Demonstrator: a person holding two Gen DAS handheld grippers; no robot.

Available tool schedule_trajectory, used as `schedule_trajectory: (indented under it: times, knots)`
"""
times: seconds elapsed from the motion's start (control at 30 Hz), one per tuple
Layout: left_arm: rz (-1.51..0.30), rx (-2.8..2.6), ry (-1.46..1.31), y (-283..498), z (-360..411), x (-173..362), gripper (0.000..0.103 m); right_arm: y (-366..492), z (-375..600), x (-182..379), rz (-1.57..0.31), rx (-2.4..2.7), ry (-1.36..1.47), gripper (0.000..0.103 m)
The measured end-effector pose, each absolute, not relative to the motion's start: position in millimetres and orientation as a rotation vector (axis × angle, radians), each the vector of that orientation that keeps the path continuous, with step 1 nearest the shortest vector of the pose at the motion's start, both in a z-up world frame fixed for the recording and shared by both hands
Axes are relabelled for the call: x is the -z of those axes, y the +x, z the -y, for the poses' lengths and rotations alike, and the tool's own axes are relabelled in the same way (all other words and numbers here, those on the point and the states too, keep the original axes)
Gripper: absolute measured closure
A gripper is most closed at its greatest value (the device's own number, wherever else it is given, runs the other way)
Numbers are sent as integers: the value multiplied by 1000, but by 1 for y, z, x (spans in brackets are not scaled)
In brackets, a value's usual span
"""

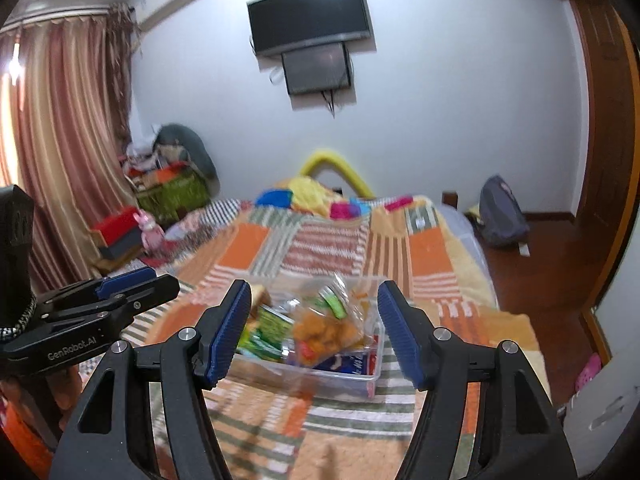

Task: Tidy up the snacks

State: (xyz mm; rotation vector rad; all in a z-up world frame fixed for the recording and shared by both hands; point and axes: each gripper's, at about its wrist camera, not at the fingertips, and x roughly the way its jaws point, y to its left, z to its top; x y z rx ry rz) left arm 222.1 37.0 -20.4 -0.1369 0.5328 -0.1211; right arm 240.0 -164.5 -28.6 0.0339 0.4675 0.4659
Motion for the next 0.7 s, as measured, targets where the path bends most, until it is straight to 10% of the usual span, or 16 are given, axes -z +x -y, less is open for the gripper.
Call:
schedule_trajectory:
  times: [0.7]
  knots:
    - [-292, 76, -70, 88, -32, -40, 10, 150, 163, -6, -286, -414, 19, 0]
